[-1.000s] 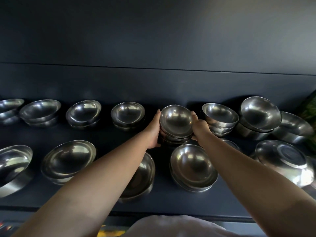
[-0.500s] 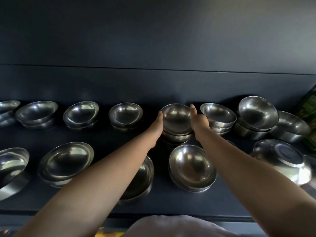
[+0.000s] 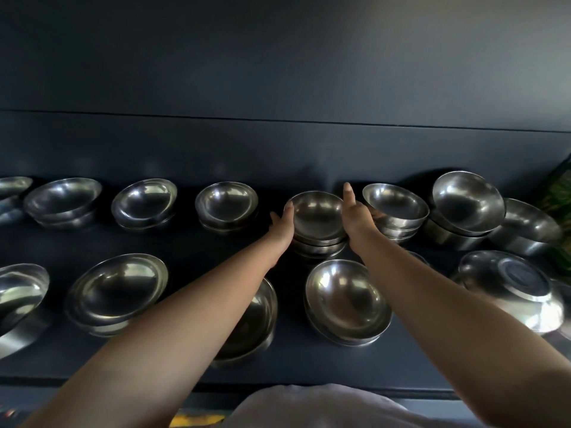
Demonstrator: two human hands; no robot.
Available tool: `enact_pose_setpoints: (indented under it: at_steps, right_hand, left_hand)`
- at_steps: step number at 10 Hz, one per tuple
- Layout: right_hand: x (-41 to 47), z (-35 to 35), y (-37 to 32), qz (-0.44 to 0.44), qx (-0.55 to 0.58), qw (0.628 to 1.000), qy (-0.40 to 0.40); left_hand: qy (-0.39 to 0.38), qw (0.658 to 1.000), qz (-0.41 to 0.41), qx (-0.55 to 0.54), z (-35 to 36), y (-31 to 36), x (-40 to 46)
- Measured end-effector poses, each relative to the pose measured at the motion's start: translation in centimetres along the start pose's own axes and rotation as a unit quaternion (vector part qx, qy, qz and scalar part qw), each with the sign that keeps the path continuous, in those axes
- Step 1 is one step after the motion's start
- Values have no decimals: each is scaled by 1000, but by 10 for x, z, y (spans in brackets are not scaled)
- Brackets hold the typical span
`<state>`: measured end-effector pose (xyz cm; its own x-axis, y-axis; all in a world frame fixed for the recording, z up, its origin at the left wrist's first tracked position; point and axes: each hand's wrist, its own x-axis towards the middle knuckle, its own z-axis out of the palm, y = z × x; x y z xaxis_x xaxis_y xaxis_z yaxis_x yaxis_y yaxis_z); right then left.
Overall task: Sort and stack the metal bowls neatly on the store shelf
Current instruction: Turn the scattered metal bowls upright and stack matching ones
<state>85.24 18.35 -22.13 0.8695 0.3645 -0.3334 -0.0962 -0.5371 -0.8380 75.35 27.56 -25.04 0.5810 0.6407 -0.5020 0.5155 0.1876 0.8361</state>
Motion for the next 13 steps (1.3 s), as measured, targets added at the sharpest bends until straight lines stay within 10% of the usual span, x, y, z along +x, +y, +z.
enact_pose_setpoints:
  at_steps: [6, 9, 13]
  right_hand:
    - [-9, -2, 10, -86, 48, 994, -40]
    - [-11, -23, 10, 130, 119, 975, -136]
    - [4, 1, -4, 101, 117, 977, -149]
  left_hand:
    - [-22, 999, 26, -23, 5, 2, -21]
    - [-96, 967, -118, -204, -14, 9, -33]
    - [-73, 969, -86, -218, -18, 24, -26]
